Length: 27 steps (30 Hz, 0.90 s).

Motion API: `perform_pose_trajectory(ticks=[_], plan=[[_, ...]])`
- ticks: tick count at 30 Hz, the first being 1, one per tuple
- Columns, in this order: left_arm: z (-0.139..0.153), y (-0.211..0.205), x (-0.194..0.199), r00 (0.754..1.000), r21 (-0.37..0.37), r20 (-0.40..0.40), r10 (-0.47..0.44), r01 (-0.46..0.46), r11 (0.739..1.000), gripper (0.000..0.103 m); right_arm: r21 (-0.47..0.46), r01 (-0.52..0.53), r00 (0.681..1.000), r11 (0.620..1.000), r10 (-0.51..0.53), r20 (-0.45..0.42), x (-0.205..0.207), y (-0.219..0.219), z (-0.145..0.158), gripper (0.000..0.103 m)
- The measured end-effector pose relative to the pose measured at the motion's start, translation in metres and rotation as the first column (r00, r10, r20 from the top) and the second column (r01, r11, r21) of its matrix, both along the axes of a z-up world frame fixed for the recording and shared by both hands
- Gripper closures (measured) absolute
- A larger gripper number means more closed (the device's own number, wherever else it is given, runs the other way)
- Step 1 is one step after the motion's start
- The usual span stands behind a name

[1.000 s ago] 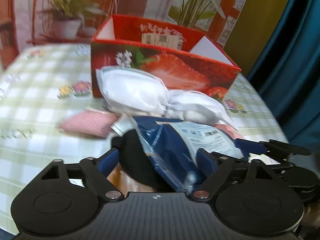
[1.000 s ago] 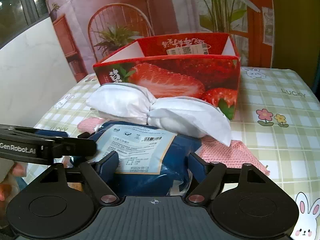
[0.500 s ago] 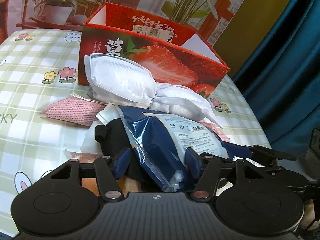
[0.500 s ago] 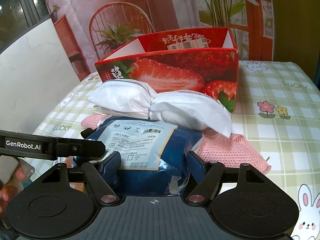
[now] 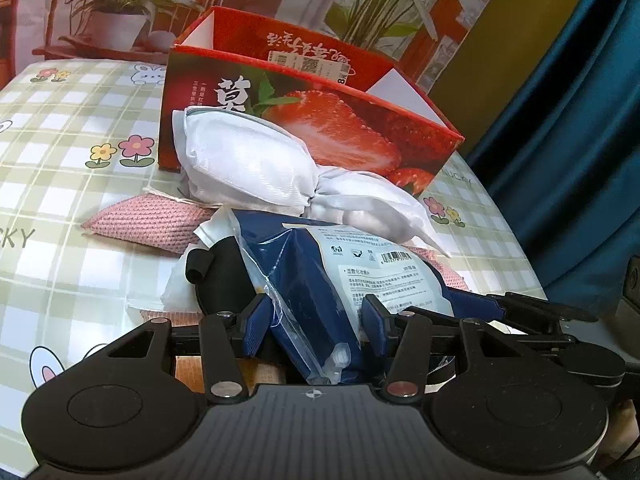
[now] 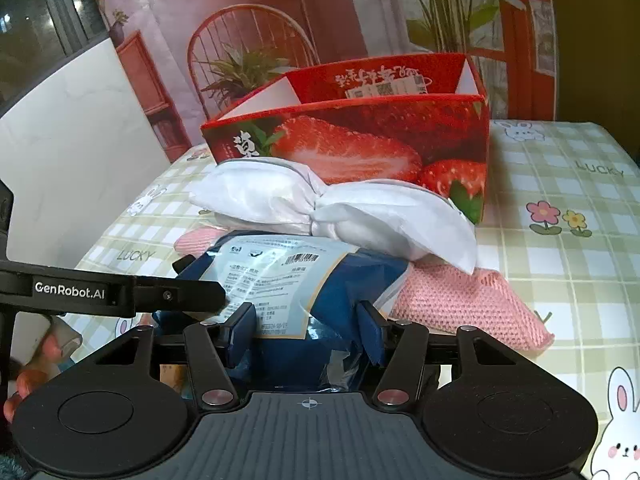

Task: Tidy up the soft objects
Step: 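Close the right gripper on the blue plastic-wrapped package, then lift the blue package into the red box and open the right gripper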

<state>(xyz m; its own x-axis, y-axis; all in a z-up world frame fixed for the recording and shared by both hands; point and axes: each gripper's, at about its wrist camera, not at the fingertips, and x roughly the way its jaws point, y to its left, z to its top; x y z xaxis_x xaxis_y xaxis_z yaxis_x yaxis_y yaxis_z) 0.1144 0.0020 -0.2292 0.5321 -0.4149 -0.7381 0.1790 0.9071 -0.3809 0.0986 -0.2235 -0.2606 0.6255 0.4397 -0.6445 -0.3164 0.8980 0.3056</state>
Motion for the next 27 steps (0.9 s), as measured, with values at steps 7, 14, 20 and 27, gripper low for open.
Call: perform_pose_trajectory(ticks=[7, 14, 20, 27], plan=[[0.024, 0.008, -0.008, 0.995, -0.030, 0.096, 0.003, 0.000, 1.000, 0.054, -0.003, -0.033, 0.997, 0.999, 0.033, 0.072, -0.007, 0.005, 0.019, 0.056], [0.056, 0.013, -0.013, 0.976, -0.069, 0.219, 0.003, 0.013, 0.998, 0.055, -0.042, -0.058, 0.976, 0.997, 0.066, 0.209, -0.017, 0.010, 0.059, 0.056], [0.087, 0.014, -0.019, 0.946, -0.080, 0.323, -0.010, 0.037, 0.996, 0.056, -0.043, -0.066, 0.952, 0.997, 0.076, 0.296, -0.019, 0.008, 0.089, 0.056], [0.097, 0.009, -0.008, 0.937, -0.064, 0.349, -0.027, 0.052, 0.997, 0.055, -0.062, -0.077, 0.933, 0.995, 0.094, 0.347, -0.010, 0.007, 0.105, 0.056]])
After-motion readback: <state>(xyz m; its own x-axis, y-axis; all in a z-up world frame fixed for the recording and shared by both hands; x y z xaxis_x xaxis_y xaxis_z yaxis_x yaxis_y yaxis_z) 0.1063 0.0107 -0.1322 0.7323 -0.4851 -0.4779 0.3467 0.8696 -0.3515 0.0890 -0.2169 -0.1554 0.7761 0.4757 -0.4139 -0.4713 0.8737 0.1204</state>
